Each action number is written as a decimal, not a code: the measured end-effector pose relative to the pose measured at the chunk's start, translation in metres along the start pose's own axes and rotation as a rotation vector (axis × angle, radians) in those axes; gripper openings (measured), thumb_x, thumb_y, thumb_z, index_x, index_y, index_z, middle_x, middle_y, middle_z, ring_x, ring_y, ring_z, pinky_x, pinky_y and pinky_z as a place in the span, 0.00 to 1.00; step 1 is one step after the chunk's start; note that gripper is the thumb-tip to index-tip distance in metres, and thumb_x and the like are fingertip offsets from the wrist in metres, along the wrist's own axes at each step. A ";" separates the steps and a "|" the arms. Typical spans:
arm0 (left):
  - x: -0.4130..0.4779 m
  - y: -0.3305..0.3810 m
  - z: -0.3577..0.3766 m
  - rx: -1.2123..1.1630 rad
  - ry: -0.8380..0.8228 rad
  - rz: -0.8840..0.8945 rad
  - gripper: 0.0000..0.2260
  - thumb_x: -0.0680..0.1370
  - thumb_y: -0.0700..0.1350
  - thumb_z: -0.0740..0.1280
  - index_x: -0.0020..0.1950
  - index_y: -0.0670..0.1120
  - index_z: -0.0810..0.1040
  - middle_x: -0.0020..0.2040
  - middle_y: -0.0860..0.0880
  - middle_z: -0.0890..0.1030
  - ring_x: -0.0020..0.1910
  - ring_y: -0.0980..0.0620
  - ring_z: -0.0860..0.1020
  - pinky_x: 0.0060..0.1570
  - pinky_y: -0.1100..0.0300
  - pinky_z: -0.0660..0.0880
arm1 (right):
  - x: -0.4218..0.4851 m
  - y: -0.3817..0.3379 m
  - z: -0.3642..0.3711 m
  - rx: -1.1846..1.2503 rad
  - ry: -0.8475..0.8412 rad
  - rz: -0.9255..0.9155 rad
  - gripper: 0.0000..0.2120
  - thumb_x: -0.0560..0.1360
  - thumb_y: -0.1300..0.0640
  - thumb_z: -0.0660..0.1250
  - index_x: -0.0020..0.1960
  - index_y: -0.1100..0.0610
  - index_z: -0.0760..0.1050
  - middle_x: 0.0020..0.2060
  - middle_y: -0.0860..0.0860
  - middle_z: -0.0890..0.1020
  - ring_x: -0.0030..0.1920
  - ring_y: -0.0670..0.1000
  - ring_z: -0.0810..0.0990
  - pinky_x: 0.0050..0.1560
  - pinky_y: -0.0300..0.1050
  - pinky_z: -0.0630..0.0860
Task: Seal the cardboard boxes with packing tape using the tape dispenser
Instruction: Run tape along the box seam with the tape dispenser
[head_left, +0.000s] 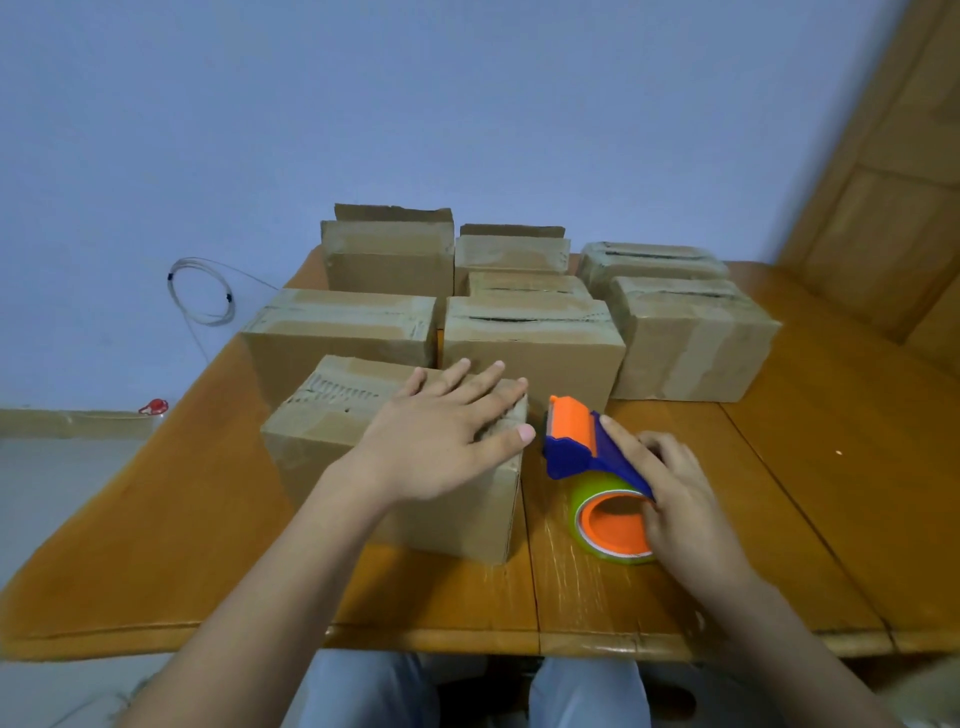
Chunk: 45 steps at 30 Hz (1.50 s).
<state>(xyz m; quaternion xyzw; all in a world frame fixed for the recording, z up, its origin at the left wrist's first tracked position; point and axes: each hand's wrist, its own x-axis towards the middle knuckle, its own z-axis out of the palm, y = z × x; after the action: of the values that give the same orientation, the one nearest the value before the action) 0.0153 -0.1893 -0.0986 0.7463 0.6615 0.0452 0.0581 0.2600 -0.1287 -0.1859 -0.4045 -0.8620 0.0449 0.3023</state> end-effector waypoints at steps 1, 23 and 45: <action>0.000 0.000 0.000 -0.002 0.000 -0.001 0.33 0.71 0.70 0.36 0.77 0.65 0.44 0.78 0.60 0.43 0.77 0.55 0.40 0.75 0.49 0.39 | -0.001 0.001 -0.002 -0.018 -0.001 0.002 0.52 0.64 0.74 0.74 0.74 0.41 0.51 0.57 0.55 0.72 0.55 0.52 0.71 0.43 0.46 0.77; 0.001 -0.004 0.003 -0.017 0.014 0.010 0.36 0.67 0.71 0.30 0.75 0.67 0.43 0.78 0.61 0.43 0.77 0.57 0.40 0.75 0.49 0.39 | 0.016 -0.013 -0.028 -0.316 -0.279 -0.070 0.38 0.80 0.59 0.60 0.74 0.38 0.37 0.66 0.51 0.63 0.63 0.50 0.62 0.59 0.42 0.61; 0.000 -0.001 -0.003 -0.049 -0.042 0.009 0.31 0.72 0.66 0.37 0.76 0.65 0.45 0.78 0.60 0.43 0.77 0.57 0.40 0.75 0.49 0.39 | 0.040 -0.007 -0.059 -0.517 -0.178 -0.029 0.35 0.77 0.57 0.66 0.76 0.42 0.51 0.62 0.56 0.68 0.62 0.58 0.67 0.58 0.52 0.65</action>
<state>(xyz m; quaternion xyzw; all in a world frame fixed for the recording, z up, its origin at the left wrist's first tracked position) 0.0136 -0.1888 -0.0957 0.7485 0.6554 0.0461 0.0900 0.2683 -0.1144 -0.1163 -0.4503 -0.8737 -0.1456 0.1127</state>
